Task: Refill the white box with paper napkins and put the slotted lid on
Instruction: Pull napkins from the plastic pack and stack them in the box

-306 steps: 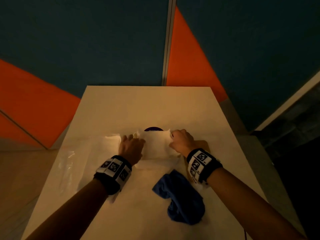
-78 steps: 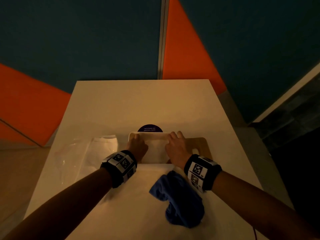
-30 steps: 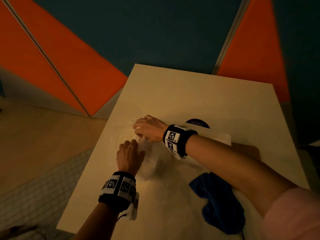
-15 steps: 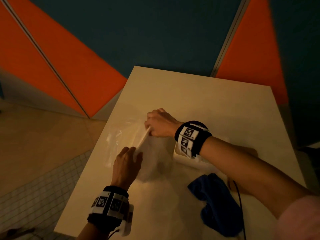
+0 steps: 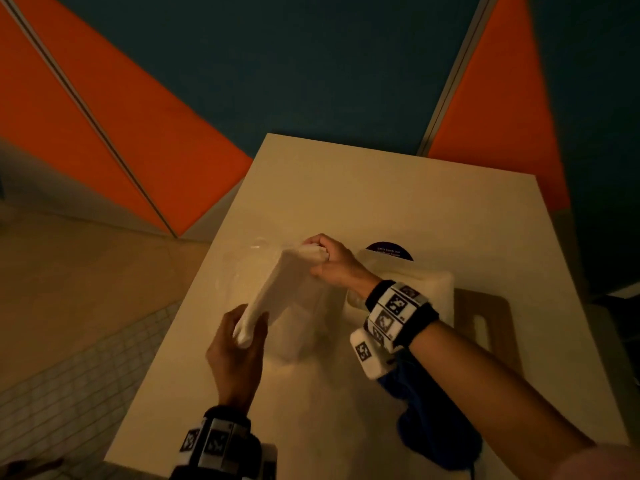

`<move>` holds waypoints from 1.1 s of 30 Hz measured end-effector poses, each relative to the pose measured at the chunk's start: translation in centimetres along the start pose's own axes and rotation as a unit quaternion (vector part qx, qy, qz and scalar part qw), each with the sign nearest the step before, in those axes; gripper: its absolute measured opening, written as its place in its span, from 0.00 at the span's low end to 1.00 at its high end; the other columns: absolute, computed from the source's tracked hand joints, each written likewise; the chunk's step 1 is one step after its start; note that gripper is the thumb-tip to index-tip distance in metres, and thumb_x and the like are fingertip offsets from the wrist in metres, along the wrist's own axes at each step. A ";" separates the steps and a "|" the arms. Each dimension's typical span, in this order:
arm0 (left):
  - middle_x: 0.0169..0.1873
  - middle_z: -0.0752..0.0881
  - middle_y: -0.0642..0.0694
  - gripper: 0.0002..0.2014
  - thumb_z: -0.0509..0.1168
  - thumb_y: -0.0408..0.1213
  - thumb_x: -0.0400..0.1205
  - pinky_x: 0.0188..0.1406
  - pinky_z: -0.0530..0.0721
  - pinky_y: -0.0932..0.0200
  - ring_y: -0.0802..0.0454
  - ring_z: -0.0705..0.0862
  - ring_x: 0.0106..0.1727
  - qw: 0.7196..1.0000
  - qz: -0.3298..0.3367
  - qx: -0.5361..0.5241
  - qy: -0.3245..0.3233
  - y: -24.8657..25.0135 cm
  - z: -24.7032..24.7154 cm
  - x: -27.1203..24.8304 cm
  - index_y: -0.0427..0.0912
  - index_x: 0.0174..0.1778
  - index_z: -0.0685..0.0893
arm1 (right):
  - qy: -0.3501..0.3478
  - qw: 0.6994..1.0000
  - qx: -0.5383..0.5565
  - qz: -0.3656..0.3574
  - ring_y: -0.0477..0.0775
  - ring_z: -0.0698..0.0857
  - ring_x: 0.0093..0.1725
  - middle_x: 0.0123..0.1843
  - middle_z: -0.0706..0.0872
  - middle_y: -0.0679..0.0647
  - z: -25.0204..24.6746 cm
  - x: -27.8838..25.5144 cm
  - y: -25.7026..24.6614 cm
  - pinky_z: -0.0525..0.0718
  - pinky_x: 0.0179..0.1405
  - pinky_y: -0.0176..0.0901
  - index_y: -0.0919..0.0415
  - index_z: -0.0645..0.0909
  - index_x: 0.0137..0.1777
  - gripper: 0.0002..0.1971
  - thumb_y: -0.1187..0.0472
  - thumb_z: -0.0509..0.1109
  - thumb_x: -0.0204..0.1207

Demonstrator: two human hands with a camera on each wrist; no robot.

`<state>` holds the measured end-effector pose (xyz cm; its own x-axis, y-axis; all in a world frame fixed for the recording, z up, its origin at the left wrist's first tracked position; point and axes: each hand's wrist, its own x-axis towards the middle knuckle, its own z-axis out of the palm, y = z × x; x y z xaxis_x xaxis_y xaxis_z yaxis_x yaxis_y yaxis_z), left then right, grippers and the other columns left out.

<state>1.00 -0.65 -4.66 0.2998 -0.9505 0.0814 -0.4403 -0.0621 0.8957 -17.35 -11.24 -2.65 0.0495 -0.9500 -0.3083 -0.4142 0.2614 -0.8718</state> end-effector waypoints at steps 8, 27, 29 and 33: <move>0.46 0.82 0.46 0.16 0.66 0.39 0.80 0.46 0.76 0.54 0.50 0.80 0.48 0.999 -0.029 -0.025 0.007 1.1 -1.1 1.5 0.37 0.62 0.81 | 0.074 0.993 -0.088 -0.007 0.58 0.84 0.50 0.49 0.87 0.56 -0.5 -1.1 -1.3 0.77 0.42 0.40 0.62 0.79 0.56 0.13 0.57 0.71 0.76; 0.64 0.81 0.32 0.39 0.66 0.30 0.79 0.61 0.81 0.45 0.34 0.84 0.57 0.884 0.207 0.096 -0.408 10.9 12.8 2.4 0.56 0.80 0.51 | 0.287 0.939 -0.068 0.178 0.53 0.84 0.47 0.53 0.89 0.59 -12.1 -12.4 7.3 0.80 0.44 0.39 0.63 0.84 0.54 0.10 0.61 0.71 0.75; 0.65 0.80 0.35 0.34 0.63 0.30 0.81 0.62 0.79 0.49 0.36 0.81 0.59 0.857 0.238 0.123 -0.440 11.2 13.6 2.2 0.54 0.79 0.56 | 0.277 0.936 -0.096 0.195 0.58 0.85 0.52 0.56 0.88 0.62 -11.8 -12.0 7.7 0.85 0.51 0.46 0.63 0.83 0.54 0.11 0.60 0.71 0.74; 0.52 0.84 0.31 0.31 0.56 0.33 0.84 0.48 0.81 0.53 0.36 0.84 0.47 0.804 0.243 0.189 -0.508 11.5 14.6 2.1 0.50 0.81 0.50 | 0.255 0.929 -0.158 0.216 0.66 0.78 0.65 0.66 0.79 0.68 -11.4 -11.5 7.2 0.81 0.62 0.52 0.63 0.77 0.67 0.18 0.61 0.67 0.78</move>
<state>-15.76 -7.85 -0.57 -0.7478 -0.6365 -0.1891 -0.5793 0.4863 0.6542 -31.27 -0.41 -1.04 -0.5865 -0.7467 -0.3138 -0.5451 0.6504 -0.5290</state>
